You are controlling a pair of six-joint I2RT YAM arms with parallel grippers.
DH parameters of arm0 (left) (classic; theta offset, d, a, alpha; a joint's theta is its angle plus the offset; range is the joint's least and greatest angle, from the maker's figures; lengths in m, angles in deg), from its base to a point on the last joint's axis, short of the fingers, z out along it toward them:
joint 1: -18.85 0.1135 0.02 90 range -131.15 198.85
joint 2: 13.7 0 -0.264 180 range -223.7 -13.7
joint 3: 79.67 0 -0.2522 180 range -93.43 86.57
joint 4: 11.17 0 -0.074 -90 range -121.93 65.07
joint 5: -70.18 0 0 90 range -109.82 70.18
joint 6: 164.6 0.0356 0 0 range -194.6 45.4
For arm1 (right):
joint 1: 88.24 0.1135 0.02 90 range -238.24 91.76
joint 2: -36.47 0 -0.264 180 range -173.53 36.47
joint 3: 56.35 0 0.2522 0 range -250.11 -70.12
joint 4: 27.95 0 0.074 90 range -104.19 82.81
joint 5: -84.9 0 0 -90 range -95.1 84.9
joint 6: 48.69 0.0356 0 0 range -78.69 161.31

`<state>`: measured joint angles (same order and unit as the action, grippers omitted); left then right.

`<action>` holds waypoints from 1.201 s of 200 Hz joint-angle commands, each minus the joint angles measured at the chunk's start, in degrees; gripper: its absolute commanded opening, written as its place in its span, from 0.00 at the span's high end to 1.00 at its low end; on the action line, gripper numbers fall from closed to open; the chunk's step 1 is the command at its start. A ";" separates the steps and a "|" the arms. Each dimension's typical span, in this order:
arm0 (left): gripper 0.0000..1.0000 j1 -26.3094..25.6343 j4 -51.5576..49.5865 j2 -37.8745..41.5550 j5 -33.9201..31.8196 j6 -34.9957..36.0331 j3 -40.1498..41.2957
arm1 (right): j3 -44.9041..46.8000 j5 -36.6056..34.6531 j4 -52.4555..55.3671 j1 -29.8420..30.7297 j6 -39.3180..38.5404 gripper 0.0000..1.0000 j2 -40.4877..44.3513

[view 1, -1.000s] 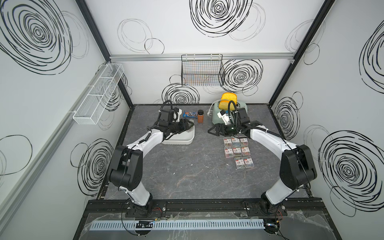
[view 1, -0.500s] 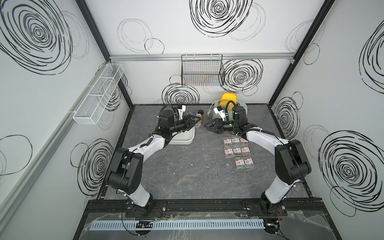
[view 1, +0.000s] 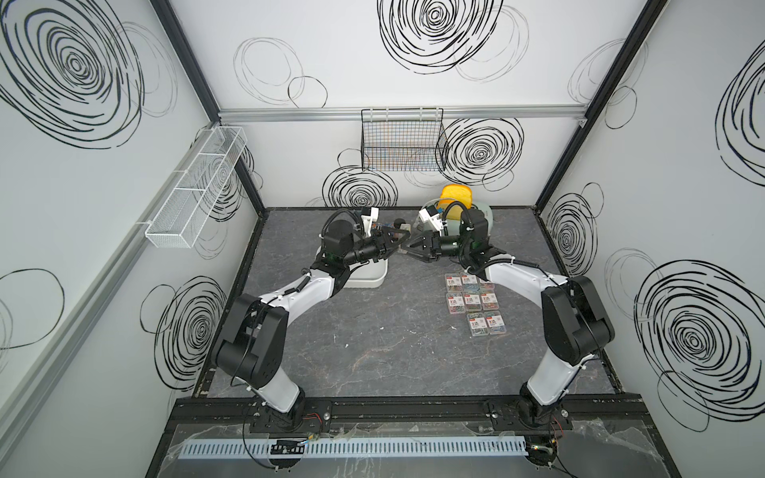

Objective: Take the paper clips out of the storage box
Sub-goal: Place the boxed paper clips at the center of the board.

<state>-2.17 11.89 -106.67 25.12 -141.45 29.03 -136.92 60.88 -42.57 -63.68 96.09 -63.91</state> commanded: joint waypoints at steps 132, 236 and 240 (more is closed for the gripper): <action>0.15 -0.80 2.03 0.03 0.83 0.62 -2.17 | -2.10 -3.65 11.53 0.14 -10.39 0.70 1.77; 0.13 1.70 -19.20 1.94 -1.44 13.70 -6.60 | -4.61 -36.06 41.70 4.04 -42.35 0.70 10.84; 0.13 1.44 -19.31 1.84 -1.42 13.92 -6.66 | -4.25 -37.43 41.80 4.58 -43.00 0.70 11.31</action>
<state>-0.09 -4.40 -106.15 24.08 -131.66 24.18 -140.72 36.05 -7.27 -62.52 63.70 -56.22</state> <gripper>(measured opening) 0.874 0.522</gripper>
